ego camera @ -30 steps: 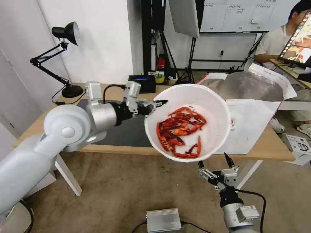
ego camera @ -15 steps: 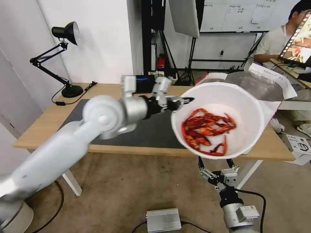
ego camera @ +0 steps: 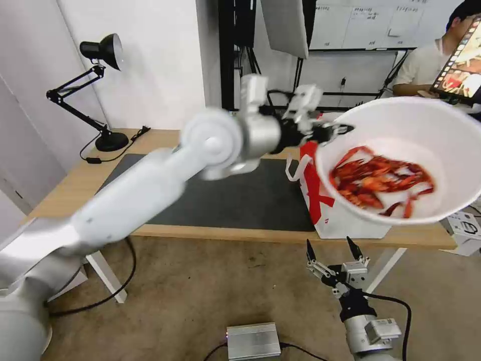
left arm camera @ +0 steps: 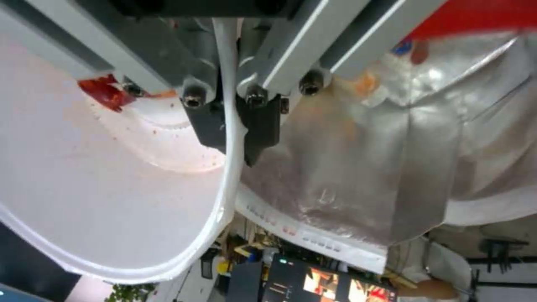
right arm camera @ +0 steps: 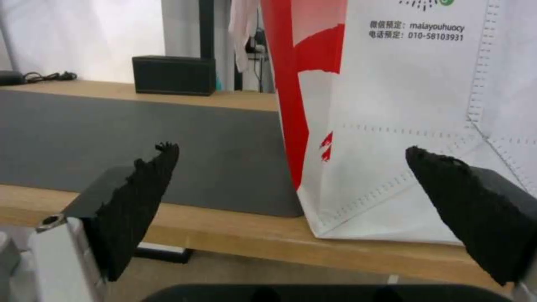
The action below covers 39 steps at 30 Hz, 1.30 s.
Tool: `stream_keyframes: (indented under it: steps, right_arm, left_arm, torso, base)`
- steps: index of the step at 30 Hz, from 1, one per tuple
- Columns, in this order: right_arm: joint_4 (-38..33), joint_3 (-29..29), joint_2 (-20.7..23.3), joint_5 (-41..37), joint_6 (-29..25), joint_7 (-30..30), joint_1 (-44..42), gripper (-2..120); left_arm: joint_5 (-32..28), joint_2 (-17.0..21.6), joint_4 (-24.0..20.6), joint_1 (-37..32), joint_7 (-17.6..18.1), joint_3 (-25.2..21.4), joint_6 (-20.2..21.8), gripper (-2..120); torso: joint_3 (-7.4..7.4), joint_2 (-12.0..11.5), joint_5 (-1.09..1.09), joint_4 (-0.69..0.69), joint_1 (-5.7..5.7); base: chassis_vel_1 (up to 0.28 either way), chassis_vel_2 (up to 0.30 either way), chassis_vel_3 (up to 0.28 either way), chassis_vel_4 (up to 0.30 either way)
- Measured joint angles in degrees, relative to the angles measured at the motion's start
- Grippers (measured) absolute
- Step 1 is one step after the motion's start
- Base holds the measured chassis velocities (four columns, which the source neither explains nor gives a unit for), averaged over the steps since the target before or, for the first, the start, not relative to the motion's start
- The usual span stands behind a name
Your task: Pick up the trash from the table and place it into the takeout bag.
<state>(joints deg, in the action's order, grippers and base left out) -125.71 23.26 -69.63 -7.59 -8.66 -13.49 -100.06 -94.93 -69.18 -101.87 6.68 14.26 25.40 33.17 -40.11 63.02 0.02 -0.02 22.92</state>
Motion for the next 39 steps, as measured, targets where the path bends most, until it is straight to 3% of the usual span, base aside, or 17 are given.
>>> stream_keyframes:
  steps: [15, 25, 31, 34, 39]
  right_arm:
    - [0.0, 0.0, 0.0, 0.0, 0.0, 0.0, 0.0, 100]
    - [0.0, 0.0, 0.0, 0.0, 0.0, 0.0, 0.0, 100]
    - [0.0, 0.0, 0.0, 0.0, 0.0, 0.0, 0.0, 100]
    - [0.0, 0.0, 0.0, 0.0, 0.0, 0.0, 0.0, 100]
    - [0.0, 0.0, 0.0, 0.0, 0.0, 0.0, 0.0, 100]
  left_arm:
    - [0.1, -7.8, 7.8, 2.5, 1.9, 0.0, -1.0, 0]
    - [1.1, -14.0, 14.2, 3.9, 5.1, -0.5, -2.3, 0]
    - [1.9, -15.0, 15.9, 4.1, 5.6, -0.4, -2.7, 0]
    - [3.0, -18.5, 21.3, 5.5, 8.9, -0.6, -4.2, 0]
    - [4.3, -20.9, 24.8, 5.7, 12.1, -1.1, -4.4, 0]
  torso:
    - [0.0, 0.0, -0.01, 0.02, 0.0]
    - [0.01, 0.0, -0.01, 0.01, 0.0]
    - [0.01, 0.0, -0.02, 0.02, 0.0]
    - [0.01, 0.0, -0.02, 0.01, 0.0]
    - [0.0, 0.0, -0.01, 0.02, 0.0]
  base:
    - [0.0, 0.0, 0.0, 0.0]
    - [0.0, 0.0, 0.0, 0.0]
    - [0.0, 0.0, 0.0, 0.0]
    - [0.0, 0.0, 0.0, 0.0]
    - [0.0, 0.0, 0.0, 0.0]
